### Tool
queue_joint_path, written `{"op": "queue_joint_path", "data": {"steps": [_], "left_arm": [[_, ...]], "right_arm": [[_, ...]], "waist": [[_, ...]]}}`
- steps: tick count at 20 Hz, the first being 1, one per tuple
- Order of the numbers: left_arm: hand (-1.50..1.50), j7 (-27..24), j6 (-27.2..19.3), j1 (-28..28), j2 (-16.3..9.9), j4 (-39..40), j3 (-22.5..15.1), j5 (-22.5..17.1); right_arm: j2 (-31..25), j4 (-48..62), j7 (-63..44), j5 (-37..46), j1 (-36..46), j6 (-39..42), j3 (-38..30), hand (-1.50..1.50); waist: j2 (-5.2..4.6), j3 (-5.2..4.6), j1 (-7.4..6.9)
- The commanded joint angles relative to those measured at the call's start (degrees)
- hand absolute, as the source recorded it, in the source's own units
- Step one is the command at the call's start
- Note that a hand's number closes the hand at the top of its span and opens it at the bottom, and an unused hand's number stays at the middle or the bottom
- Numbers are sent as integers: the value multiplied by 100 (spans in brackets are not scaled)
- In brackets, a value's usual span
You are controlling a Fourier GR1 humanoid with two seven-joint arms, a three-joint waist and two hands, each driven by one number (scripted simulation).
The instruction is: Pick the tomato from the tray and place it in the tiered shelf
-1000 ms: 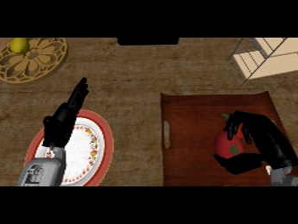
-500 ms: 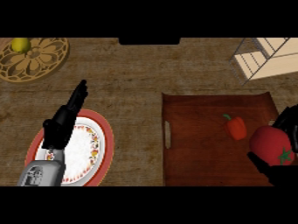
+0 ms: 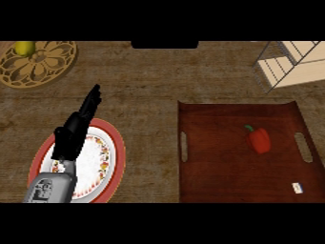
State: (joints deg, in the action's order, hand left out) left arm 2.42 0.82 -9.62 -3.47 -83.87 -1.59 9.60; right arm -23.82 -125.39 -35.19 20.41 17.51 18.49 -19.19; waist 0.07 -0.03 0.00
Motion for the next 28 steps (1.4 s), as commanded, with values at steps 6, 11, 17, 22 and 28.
{"op": "queue_joint_path", "data": {"steps": [6,11,17,22,28], "left_arm": [[0,-516,-54,117,10,429,38,124],[0,-65,124,-114,-76,123,110,-48],[0,61,262,-264,-247,65,268,-147],[0,-81,-51,-15,111,99,-54,136],[0,-92,171,48,-46,-83,96,-70]], "right_arm": [[-757,1339,-13,156,1233,-177,-410,150],[-1267,2375,135,369,2055,-408,-479,150],[-1551,3279,860,751,2329,-876,-446,150],[-1680,4025,1628,934,2448,-1231,-331,150],[-1538,4646,1717,1526,3061,-1767,239,150]], "waist": [[-14,1,-23],[-17,0,-51],[-21,1,-60],[-16,3,-52],[-14,1,-61]]}}
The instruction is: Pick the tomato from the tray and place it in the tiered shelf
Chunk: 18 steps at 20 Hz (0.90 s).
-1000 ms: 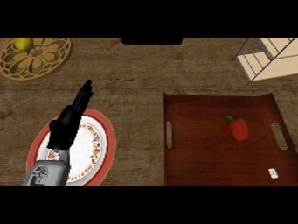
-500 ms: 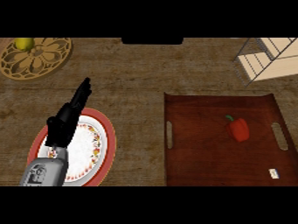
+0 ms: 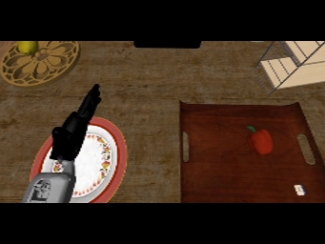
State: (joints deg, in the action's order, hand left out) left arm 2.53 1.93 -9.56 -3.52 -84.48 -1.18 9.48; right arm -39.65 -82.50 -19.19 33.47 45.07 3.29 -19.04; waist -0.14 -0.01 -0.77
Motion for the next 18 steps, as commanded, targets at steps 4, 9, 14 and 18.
{"op": "queue_joint_path", "data": {"steps": [4,9,14,18], "left_arm": [[0,-161,90,150,-63,-59,51,-64],[0,-214,-151,-292,127,512,11,132],[0,-66,133,-184,25,142,-48,-52],[0,99,161,-80,-95,-83,32,-74]], "right_arm": [[-204,1527,949,553,488,-730,142,150],[114,2536,1993,801,828,-1611,339,150],[743,3018,2052,-49,1145,-1994,-331,150],[230,3926,3011,-472,1322,-1773,-737,150]], "waist": [[-8,0,-32],[-25,1,-27],[-43,15,-163],[-29,8,-94]]}}
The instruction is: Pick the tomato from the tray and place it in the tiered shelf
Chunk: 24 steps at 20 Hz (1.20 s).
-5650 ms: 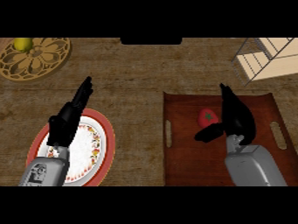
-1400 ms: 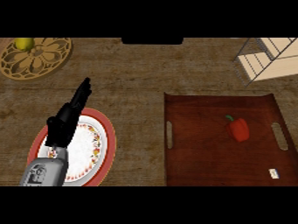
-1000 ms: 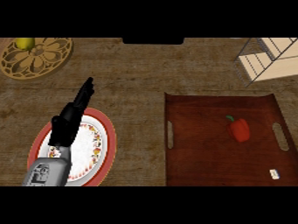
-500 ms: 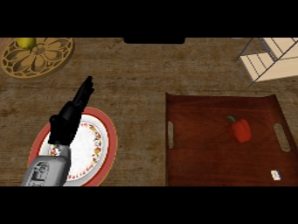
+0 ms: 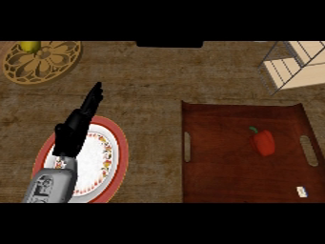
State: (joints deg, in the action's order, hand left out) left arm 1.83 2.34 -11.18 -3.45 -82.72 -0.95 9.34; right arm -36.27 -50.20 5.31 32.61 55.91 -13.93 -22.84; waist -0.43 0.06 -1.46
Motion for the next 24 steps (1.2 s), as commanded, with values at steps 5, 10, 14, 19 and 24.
{"op": "queue_joint_path", "data": {"steps": [5,10,14,19,24], "left_arm": [[0,113,118,-313,-115,206,216,-157],[0,39,-63,18,125,-144,-142,91],[0,-89,-350,-54,329,178,-264,207],[0,-322,11,27,-56,240,82,12],[0,-201,24,224,-18,-43,61,-60]], "right_arm": [[-194,1644,1105,-372,541,-228,-350,150],[-678,2606,1604,-470,925,-75,-574,150],[-1006,2701,598,370,717,-1156,-234,-150],[-826,2817,757,112,596,-1240,-371,-150],[-965,2961,929,-392,780,-780,-763,-150]], "waist": [[-7,-3,19],[-37,2,-93],[-49,-2,-38],[1,-3,38],[12,-1,28]]}}
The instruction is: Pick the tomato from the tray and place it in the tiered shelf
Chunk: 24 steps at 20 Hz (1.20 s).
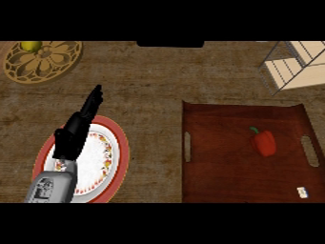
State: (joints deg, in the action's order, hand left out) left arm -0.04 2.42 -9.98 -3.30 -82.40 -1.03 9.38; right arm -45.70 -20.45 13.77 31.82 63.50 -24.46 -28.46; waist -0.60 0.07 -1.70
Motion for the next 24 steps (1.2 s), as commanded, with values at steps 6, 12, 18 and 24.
{"op": "queue_joint_path", "data": {"steps": [6,12,18,24], "left_arm": [[0,107,-131,1,118,-31,-104,126],[0,138,-144,-217,62,137,46,84],[0,357,-90,-24,80,-239,-85,90],[0,36,-65,94,44,-111,15,22]], "right_arm": [[-259,201,174,-615,240,1021,-344,-150],[-290,69,-199,-919,666,1076,-511,-150],[-904,49,-547,-1583,757,934,-1231,-150],[-2164,434,-1308,-1738,360,1736,-1442,-150]], "waist": [[12,-1,30],[16,-5,49],[38,-2,67],[31,-1,125]]}}
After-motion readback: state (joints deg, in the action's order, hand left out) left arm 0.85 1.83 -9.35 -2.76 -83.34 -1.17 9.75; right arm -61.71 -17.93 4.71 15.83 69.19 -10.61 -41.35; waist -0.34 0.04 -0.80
